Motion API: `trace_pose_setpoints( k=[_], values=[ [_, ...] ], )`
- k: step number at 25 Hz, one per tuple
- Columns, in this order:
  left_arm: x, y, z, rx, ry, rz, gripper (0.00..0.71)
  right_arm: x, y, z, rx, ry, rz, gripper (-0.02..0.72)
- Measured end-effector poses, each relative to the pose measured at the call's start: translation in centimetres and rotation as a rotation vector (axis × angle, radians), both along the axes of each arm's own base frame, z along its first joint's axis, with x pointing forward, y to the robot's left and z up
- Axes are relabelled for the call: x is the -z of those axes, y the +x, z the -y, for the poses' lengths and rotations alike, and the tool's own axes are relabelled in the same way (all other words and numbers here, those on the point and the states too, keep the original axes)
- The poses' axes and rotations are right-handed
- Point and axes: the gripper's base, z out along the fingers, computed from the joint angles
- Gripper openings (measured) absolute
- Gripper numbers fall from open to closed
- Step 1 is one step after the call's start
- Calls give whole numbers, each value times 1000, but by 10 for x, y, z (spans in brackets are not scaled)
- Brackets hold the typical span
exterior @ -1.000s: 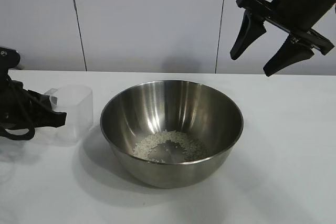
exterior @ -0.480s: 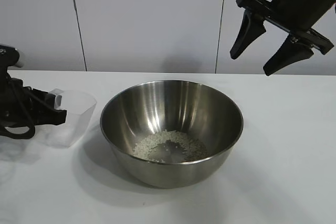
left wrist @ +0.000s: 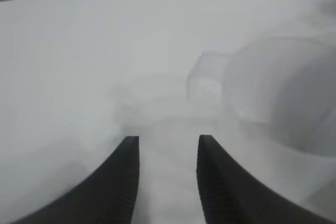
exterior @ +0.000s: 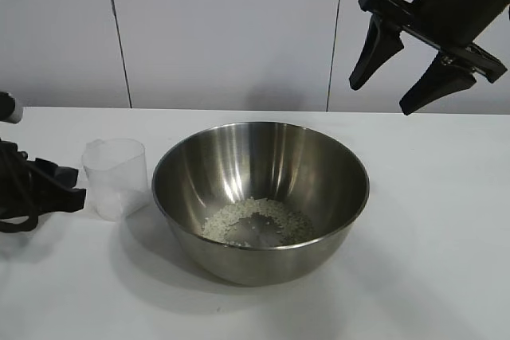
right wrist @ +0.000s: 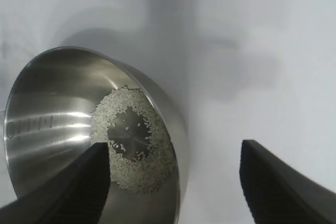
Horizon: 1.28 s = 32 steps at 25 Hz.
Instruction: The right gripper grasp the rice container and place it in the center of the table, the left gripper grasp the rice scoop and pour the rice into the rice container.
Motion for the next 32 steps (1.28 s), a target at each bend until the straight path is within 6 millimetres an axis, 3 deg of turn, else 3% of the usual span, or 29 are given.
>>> trace_pose_setpoints(
  k=[8, 12, 24, 32],
  values=[
    [4, -24, -10, -83, -79, -31, 375, 0, 0, 0, 0, 0, 0, 484],
    [-7, -25, -11, -121, -138, -6, 390, 0, 0, 0, 0, 0, -1, 484],
    [-103, -15, -8, -93, -261, 311, 395, 0, 0, 0, -2, 0, -4, 484],
    [-142, 22, 18, 47, -263, 29, 395, 0, 0, 0, -2, 0, -4, 484]
  ],
)
